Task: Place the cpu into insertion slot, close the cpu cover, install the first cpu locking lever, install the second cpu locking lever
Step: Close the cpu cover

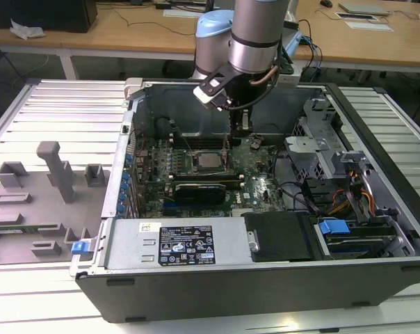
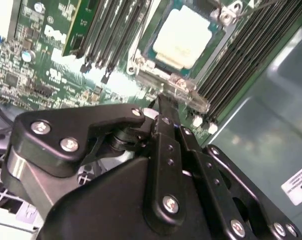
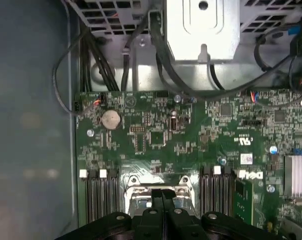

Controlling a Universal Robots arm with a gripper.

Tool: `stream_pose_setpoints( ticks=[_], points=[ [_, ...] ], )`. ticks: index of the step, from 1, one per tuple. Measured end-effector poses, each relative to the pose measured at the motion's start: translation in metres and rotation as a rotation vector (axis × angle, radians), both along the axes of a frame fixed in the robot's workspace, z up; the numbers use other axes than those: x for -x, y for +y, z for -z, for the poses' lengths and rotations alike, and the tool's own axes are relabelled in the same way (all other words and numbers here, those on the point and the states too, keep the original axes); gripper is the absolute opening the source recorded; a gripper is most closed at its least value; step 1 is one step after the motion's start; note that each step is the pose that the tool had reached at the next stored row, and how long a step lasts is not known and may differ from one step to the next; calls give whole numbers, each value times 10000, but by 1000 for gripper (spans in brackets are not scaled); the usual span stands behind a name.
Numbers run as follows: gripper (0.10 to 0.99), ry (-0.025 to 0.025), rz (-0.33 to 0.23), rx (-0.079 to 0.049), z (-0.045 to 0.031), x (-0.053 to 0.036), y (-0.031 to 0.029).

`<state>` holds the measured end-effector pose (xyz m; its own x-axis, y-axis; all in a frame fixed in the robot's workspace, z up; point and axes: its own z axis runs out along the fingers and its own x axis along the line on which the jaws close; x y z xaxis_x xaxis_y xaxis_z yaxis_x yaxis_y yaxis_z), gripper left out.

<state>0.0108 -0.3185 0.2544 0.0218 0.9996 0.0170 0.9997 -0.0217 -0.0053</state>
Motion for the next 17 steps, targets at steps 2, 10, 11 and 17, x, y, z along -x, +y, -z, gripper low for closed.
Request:
stream_pose_setpoints(
  ticks=[2, 10, 11, 17],
  points=[
    [106, -5, -1, 0, 0, 10, 1],
    [106, -311, -1, -1, 58, 244, 1],
    [106, -310, -1, 0, 86, 287, 1],
    [106, -309, -3, 3, 245, 459, 0]
  ],
)
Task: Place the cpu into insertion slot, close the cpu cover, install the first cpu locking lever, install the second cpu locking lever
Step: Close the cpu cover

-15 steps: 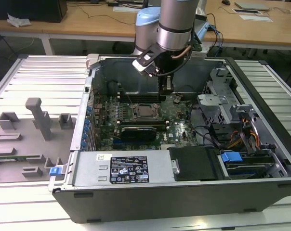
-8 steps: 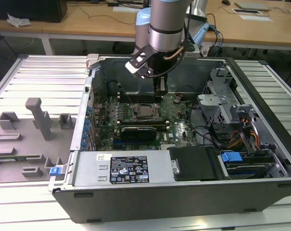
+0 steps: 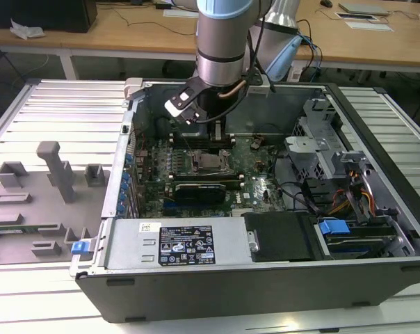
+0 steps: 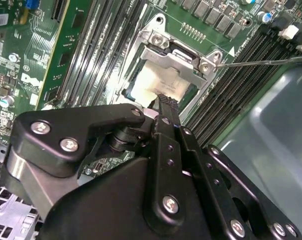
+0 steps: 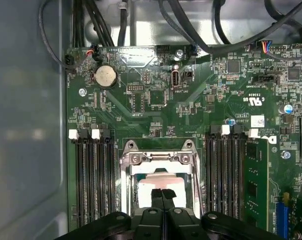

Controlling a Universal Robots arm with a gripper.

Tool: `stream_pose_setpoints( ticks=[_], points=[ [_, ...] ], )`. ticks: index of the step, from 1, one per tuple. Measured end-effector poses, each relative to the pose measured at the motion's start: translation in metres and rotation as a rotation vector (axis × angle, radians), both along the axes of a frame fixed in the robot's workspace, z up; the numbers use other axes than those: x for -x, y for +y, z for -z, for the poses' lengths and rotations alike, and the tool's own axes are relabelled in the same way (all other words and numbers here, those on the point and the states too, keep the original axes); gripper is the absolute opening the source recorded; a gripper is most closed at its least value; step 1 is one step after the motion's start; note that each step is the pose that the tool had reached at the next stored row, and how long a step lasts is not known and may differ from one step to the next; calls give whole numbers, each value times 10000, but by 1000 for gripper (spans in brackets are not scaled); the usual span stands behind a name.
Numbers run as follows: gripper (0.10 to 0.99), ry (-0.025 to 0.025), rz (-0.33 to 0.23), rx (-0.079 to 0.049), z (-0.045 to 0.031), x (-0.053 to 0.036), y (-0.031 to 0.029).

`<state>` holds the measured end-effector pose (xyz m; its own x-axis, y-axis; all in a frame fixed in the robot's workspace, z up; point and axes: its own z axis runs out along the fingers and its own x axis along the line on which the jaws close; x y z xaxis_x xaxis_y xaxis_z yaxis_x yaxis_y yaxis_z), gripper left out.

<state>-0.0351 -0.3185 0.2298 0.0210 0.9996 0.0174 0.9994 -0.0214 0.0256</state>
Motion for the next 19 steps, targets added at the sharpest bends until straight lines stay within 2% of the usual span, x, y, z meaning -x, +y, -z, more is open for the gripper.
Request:
stream_pose_setpoints(
  ticks=[4, 9, 11, 14, 19],
  points=[
    [106, -1, -91, 3, 1, 1, 0],
    [106, -1, -997, 73, 1, 1, 0],
    [106, -1, -1646, 116, 1, 1, 0],
    [106, -4, -2278, 147, 2, 1, 0],
    [106, -6, -3962, 233, 2, 1, 0]
  ],
)
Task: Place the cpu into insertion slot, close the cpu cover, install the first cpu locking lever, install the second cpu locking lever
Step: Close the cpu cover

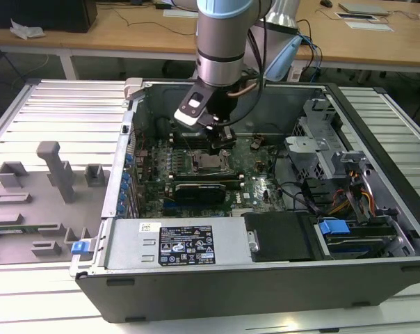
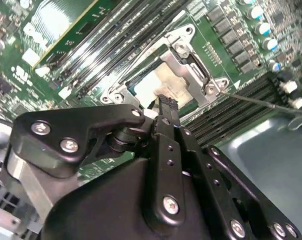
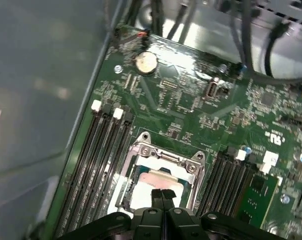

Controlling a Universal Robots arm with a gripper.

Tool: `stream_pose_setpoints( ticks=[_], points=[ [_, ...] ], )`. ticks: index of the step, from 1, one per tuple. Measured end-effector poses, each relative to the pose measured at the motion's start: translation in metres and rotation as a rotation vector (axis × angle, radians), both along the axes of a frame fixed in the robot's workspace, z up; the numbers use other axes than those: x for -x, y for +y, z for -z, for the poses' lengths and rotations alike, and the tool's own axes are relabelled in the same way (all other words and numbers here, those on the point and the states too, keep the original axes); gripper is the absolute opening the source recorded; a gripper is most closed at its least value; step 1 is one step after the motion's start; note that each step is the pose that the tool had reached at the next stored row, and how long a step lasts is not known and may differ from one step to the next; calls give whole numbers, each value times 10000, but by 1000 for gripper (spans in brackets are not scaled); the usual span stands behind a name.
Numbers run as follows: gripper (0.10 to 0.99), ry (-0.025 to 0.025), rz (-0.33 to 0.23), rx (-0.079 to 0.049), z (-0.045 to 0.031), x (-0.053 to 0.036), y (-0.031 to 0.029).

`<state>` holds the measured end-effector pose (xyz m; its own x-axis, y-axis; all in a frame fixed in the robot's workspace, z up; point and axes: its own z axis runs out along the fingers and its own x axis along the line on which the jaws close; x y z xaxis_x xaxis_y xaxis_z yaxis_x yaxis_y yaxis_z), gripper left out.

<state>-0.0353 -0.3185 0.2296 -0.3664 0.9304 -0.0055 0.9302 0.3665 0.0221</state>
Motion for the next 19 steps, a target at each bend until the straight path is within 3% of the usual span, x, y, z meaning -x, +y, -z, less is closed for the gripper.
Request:
stream_pose_setpoints(
  ticks=[19],
  points=[
    [106, -8, -4523, 104, 11, 0, 0]
  ],
)
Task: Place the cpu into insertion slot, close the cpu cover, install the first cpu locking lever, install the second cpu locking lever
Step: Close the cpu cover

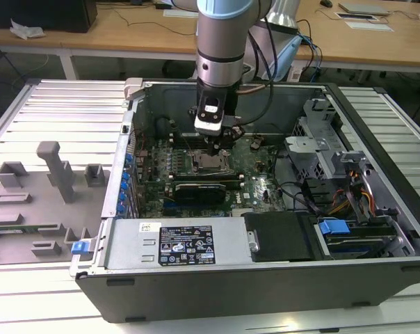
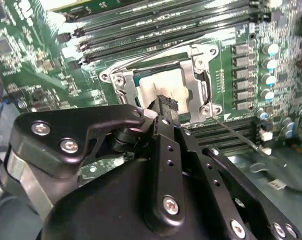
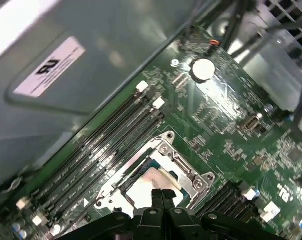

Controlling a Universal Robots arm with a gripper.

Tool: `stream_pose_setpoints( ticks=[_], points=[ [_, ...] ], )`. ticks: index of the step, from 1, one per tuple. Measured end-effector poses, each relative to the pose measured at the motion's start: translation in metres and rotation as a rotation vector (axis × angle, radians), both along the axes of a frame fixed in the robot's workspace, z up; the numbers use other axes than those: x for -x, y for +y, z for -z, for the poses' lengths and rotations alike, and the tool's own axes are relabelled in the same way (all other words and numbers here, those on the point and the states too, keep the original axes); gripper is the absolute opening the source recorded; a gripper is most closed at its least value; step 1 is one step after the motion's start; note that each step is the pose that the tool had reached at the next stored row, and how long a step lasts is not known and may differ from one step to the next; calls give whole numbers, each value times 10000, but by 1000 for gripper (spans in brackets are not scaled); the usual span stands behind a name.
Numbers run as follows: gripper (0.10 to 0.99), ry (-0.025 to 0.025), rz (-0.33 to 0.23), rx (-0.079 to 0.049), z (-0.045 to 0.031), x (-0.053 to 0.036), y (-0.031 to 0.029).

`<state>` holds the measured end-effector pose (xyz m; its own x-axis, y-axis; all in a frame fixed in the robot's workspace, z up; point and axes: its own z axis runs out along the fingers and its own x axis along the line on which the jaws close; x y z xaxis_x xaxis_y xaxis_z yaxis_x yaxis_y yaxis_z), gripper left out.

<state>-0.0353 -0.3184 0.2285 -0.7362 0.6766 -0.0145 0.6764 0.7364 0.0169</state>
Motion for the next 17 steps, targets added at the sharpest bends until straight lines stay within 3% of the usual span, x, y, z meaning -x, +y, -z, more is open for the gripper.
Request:
stream_pose_setpoints(
  ticks=[2, 4, 7, 9, 11, 17],
  points=[
    [106, 1, -900, 30, 5, 0, 0],
    [106, 1, -1217, 41, 7, 0, 0],
    [106, 3, -2268, 99, 13, 0, -1],
    [106, 4, -2552, 140, 15, 1, 0],
    [106, 11, -3252, 225, 13, 0, -1],
    [106, -1, -4695, 251, 18, 0, 0]
  ],
)
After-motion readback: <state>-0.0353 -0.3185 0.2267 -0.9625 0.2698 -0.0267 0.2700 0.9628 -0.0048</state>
